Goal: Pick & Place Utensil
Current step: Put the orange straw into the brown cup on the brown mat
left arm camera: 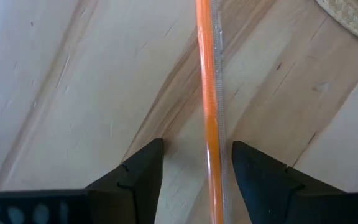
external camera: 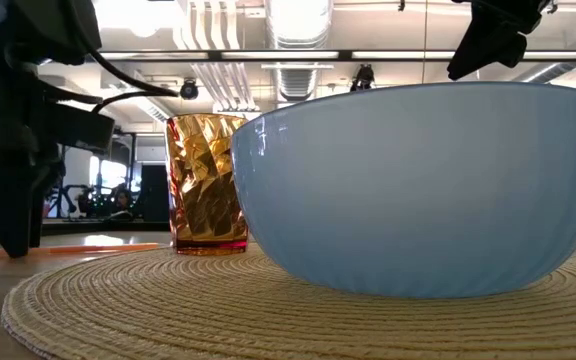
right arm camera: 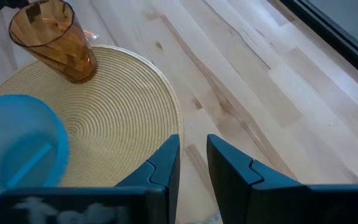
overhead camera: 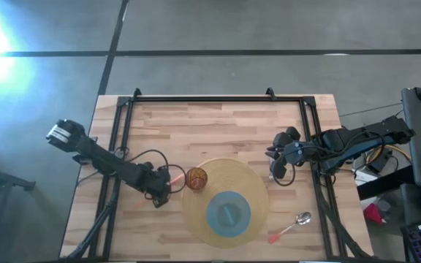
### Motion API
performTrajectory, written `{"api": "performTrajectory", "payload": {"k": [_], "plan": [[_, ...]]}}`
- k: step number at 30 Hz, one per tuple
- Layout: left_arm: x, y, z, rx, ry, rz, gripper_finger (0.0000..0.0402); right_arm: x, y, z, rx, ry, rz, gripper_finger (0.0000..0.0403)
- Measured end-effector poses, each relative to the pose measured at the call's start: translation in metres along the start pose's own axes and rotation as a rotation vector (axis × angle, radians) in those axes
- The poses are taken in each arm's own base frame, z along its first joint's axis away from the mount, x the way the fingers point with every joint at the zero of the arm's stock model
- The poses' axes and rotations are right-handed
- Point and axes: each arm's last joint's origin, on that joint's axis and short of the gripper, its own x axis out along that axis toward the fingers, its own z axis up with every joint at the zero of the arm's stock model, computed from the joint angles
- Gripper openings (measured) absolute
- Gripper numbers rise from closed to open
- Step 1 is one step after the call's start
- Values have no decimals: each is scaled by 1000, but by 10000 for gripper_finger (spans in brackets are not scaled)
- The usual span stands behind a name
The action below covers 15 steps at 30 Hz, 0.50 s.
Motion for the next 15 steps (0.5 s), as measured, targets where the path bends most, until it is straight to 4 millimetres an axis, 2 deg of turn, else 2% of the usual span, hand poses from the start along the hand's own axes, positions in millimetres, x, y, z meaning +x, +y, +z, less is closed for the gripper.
{"api": "performTrajectory", "payload": {"k": [5,15], "plan": [[2,2,-2,-11,25,34,170,0,0,0,0,0,0,80],[5,4,-4,12,56,59,72,0,0,0,0,0,0,86]]}}
